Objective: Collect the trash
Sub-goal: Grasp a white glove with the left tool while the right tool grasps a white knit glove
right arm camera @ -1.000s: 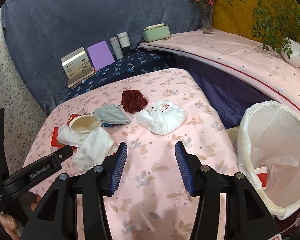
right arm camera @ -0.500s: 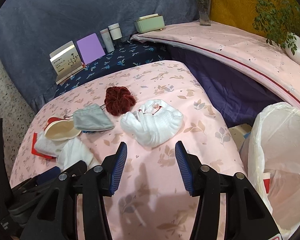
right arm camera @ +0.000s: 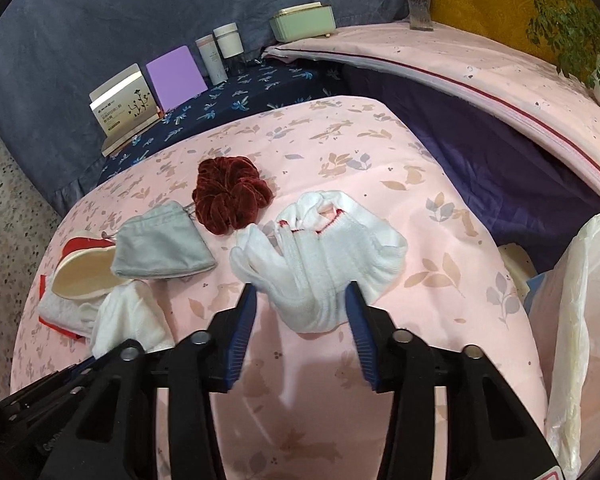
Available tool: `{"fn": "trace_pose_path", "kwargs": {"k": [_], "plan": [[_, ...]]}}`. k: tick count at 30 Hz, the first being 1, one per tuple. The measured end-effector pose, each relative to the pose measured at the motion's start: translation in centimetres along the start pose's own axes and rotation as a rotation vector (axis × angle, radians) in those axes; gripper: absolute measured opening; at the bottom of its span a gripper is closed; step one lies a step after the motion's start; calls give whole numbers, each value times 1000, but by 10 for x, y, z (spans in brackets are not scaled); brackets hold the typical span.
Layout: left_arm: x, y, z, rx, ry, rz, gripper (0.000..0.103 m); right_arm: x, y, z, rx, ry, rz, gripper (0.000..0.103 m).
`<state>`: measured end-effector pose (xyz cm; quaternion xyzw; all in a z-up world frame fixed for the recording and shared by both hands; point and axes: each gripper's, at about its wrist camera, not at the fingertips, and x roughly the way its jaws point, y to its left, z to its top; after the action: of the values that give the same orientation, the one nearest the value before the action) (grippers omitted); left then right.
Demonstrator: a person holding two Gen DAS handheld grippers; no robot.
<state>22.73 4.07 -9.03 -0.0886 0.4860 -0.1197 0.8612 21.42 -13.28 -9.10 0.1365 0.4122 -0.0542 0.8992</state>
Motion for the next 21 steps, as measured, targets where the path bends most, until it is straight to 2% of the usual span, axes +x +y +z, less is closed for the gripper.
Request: {"fn": "trace_pose_path", "kwargs": {"k": [1, 4, 14, 21], "plan": [[-1, 0, 1, 2, -2, 1, 18, 2, -1, -1, 2, 7, -2, 22], [-3, -3, 1, 6, -8, 3, 17, 0, -6, -2, 14, 8, -1, 16], [-26, -31, -6, 48, -43, -3, 13, -47, -24, -9, 49, -59, 10, 14], [-48, -67, -15, 103, -75, -16, 13, -90, -46, -12, 76, -120, 10, 14]]}}
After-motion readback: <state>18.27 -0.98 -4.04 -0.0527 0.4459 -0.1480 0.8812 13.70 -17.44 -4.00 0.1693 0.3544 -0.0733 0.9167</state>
